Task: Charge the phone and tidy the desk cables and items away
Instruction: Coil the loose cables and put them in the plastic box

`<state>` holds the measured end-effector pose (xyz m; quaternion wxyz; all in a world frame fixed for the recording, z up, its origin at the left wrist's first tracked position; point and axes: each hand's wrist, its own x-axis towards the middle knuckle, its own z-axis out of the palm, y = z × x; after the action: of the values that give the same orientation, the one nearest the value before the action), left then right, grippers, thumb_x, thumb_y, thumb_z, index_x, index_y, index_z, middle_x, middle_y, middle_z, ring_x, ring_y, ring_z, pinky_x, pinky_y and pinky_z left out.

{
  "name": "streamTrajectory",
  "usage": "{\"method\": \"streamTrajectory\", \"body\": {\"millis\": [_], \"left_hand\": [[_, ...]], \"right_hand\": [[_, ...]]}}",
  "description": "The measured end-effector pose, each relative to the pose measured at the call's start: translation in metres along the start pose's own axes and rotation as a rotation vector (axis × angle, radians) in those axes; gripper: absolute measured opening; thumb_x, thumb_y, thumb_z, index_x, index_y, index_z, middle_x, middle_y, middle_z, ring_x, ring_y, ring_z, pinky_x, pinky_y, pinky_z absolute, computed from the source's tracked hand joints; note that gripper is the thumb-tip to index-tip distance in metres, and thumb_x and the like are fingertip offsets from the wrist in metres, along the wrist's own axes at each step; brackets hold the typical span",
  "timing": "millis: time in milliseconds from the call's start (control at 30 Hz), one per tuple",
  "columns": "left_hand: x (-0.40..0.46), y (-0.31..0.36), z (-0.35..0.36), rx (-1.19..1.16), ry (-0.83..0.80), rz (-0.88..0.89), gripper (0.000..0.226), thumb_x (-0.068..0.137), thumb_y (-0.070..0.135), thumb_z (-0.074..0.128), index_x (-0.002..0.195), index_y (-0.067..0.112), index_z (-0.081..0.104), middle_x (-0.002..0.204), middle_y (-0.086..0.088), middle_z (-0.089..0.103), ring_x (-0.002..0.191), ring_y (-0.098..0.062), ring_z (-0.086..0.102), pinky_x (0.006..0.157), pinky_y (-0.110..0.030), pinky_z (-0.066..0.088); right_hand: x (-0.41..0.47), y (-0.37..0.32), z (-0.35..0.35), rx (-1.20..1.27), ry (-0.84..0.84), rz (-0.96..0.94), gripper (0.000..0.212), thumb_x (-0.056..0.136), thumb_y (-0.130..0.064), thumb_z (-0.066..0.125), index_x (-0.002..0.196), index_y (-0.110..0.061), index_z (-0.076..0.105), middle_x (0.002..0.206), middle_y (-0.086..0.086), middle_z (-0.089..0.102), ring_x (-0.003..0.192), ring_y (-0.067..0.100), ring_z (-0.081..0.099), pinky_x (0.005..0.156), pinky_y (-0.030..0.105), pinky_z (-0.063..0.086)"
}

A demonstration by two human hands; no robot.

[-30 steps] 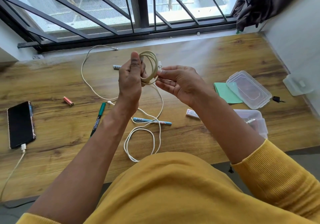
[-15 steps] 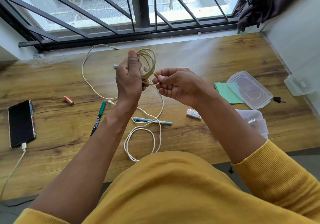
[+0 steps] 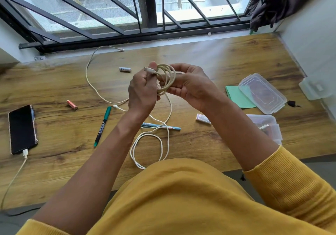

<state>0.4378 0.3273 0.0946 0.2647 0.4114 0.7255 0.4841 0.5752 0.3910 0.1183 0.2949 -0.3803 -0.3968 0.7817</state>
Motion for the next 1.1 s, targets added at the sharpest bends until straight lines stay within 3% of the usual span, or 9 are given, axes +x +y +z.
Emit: {"method": "streamTrajectory", "body": {"millis": [100, 200, 333, 433, 500, 733, 867, 967, 1100], "left_hand": [[0.002, -0.001, -0.003, 0.173, 0.066, 0.059, 0.047, 0.112, 0.049, 0.042, 0.083, 0.027, 0.07, 0.073, 0.005, 0.073, 0.066, -0.017, 0.073, 0.067, -0.045, 0.062], [0.006, -0.002, -0.007, 0.287, 0.084, 0.097, 0.052, 0.113, 0.047, 0.039, 0.089, 0.015, 0.072, 0.077, 0.002, 0.073, 0.072, -0.022, 0.072, 0.073, -0.041, 0.057], [0.009, -0.001, -0.008, 0.393, 0.042, 0.129, 0.038, 0.111, 0.03, 0.041, 0.093, 0.016, 0.073, 0.078, 0.0, 0.067, 0.078, -0.028, 0.071, 0.075, -0.04, 0.054], [0.007, 0.002, -0.007, 0.367, 0.005, 0.111, 0.037, 0.11, 0.026, 0.043, 0.127, 0.016, 0.074, 0.102, -0.01, 0.077, 0.093, -0.032, 0.073, 0.08, -0.04, 0.059], [0.006, 0.004, -0.008, 0.351, -0.019, 0.095, 0.038, 0.111, 0.029, 0.043, 0.137, 0.02, 0.07, 0.113, -0.013, 0.077, 0.094, -0.031, 0.074, 0.082, -0.046, 0.062], [-0.001, 0.003, -0.005, 0.27, -0.033, 0.036, 0.047, 0.114, 0.047, 0.04, 0.09, 0.019, 0.069, 0.077, 0.0, 0.07, 0.069, -0.02, 0.072, 0.069, -0.049, 0.063], [-0.002, 0.005, -0.004, 0.3, 0.04, 0.074, 0.048, 0.112, 0.054, 0.04, 0.073, 0.029, 0.053, 0.07, -0.002, 0.067, 0.069, -0.026, 0.072, 0.067, -0.047, 0.058], [-0.001, -0.002, -0.004, 0.291, 0.1, 0.033, 0.048, 0.112, 0.055, 0.039, 0.073, 0.028, 0.052, 0.071, -0.002, 0.067, 0.069, -0.024, 0.072, 0.068, -0.047, 0.059], [0.003, -0.008, -0.004, -0.107, 0.088, -0.147, 0.05, 0.112, 0.049, 0.043, 0.074, 0.022, 0.059, 0.068, 0.003, 0.067, 0.064, -0.012, 0.067, 0.068, -0.042, 0.061]], "right_hand": [[-0.002, -0.003, 0.001, 0.001, -0.013, -0.002, 0.036, 0.089, 0.011, 0.062, 0.124, 0.004, 0.063, 0.103, 0.026, 0.073, 0.093, 0.036, 0.073, 0.088, 0.045, 0.064], [-0.005, -0.007, -0.003, -0.023, -0.09, -0.003, 0.039, 0.098, 0.001, 0.046, 0.135, -0.001, 0.058, 0.102, 0.024, 0.072, 0.096, 0.036, 0.072, 0.095, 0.048, 0.06], [-0.009, 0.001, 0.004, -0.253, -0.164, -0.222, 0.038, 0.089, 0.015, 0.066, 0.124, 0.002, 0.068, 0.101, 0.013, 0.075, 0.093, 0.032, 0.072, 0.095, 0.053, 0.061], [-0.004, 0.011, 0.011, -0.41, 0.041, -0.34, 0.026, 0.085, 0.008, 0.079, 0.109, -0.002, 0.075, 0.096, 0.016, 0.078, 0.086, 0.034, 0.076, 0.083, 0.057, 0.064], [-0.001, 0.015, 0.011, -0.485, 0.118, -0.379, 0.017, 0.085, -0.001, 0.084, 0.1, -0.007, 0.078, 0.086, 0.02, 0.076, 0.08, 0.035, 0.078, 0.075, 0.055, 0.066], [0.001, 0.013, 0.005, -0.7, 0.167, -0.392, 0.012, 0.083, -0.009, 0.087, 0.091, -0.012, 0.078, 0.078, 0.01, 0.076, 0.071, 0.019, 0.078, 0.068, 0.044, 0.067], [0.001, 0.014, 0.008, -0.844, 0.263, -0.499, 0.012, 0.085, -0.025, 0.087, 0.088, -0.026, 0.076, 0.099, -0.003, 0.071, 0.089, 0.012, 0.071, 0.079, 0.04, 0.063], [0.001, 0.011, 0.007, -0.727, 0.283, -0.554, 0.011, 0.088, -0.021, 0.084, 0.092, -0.023, 0.074, 0.104, -0.005, 0.072, 0.093, 0.007, 0.071, 0.08, 0.033, 0.062], [-0.002, 0.014, 0.005, -0.48, 0.218, -0.518, 0.007, 0.096, -0.005, 0.074, 0.098, -0.009, 0.068, 0.101, 0.011, 0.076, 0.093, 0.021, 0.077, 0.077, 0.041, 0.066]]}}
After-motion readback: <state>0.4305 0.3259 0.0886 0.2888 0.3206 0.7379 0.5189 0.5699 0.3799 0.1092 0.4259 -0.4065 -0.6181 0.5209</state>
